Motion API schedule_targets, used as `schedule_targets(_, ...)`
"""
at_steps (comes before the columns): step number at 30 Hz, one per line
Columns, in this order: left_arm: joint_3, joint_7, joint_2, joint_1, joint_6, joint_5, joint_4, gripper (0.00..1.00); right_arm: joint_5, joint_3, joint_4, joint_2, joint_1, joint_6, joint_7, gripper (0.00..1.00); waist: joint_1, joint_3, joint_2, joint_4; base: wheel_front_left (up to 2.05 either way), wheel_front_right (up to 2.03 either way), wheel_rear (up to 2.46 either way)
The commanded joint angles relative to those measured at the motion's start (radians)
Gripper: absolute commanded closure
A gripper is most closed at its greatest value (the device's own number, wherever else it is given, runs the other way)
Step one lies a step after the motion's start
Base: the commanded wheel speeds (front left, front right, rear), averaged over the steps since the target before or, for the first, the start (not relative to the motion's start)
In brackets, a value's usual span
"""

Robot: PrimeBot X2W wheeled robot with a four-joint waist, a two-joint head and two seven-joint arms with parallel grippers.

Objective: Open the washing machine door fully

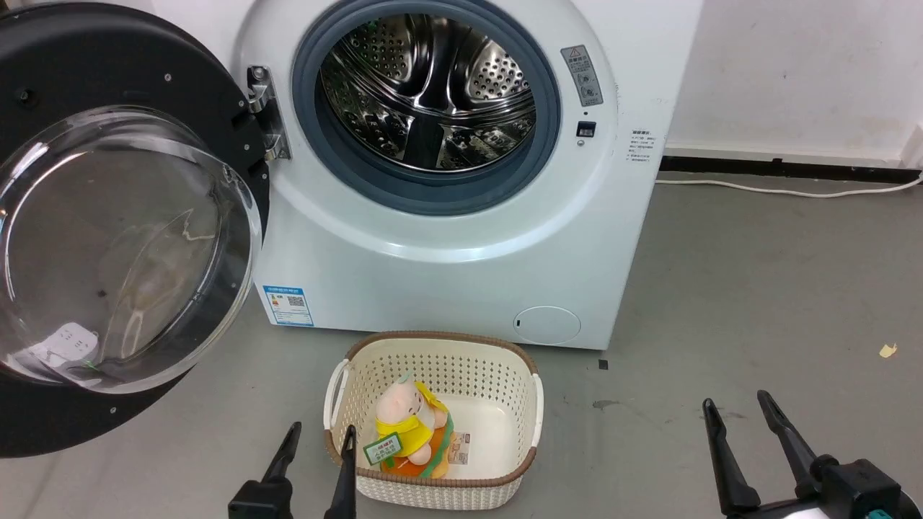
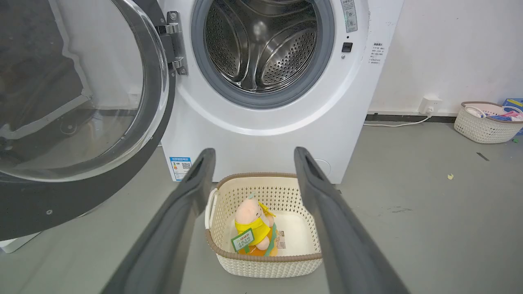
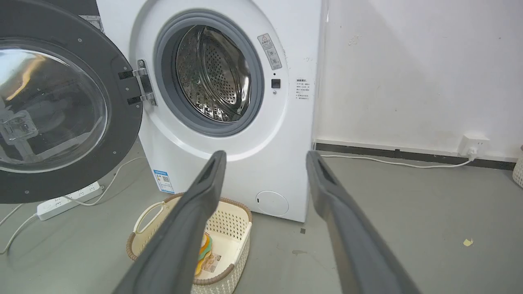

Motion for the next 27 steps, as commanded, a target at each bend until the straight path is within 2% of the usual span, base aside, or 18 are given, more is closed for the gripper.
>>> schedule_targets(1, -0.007, -0.005, -0.007, 0.003, 0.0, 0.006, 0.003, 0.0, 0.009, 0.002, 0.003, 0.006, 0.008, 0.001, -0.004, 0.0, 0.0, 0.0, 0.0, 0.001, 0.0, 0.0, 0.0)
schedule_targets(13, -0.006, -0.005, -0.011, -0.004, 0.001, 0.001, 0.004, 0.0, 0.013, 0.008, 0.009, 0.006, 0.006, 0.001, -0.004, 0.0, 0.0, 0.004, 0.0, 0.007, 0.0, 0.0, 0.0)
schedule_targets(14, -0.004, 0.001, -0.012, 0.0, 0.0, -0.001, 0.004, 1.0, 0.004, 0.007, 0.006, 0.0, 0.0, 0.0, 0.001, 1.0, 0.0001, 0.005, 0.0, 0.007, 0.0, 0.0, 0.0)
schedule_targets(27, 0.007, 0.019, -0.014, -0.005, -0.001, 0.005, -0.009, 1.0, -0.003, 0.009, 0.0, 0.001, -0.007, 0.0, 0.018, 1.0, 0.0001, 0.009, 0.0, 0.005, 0.0, 0.0, 0.0)
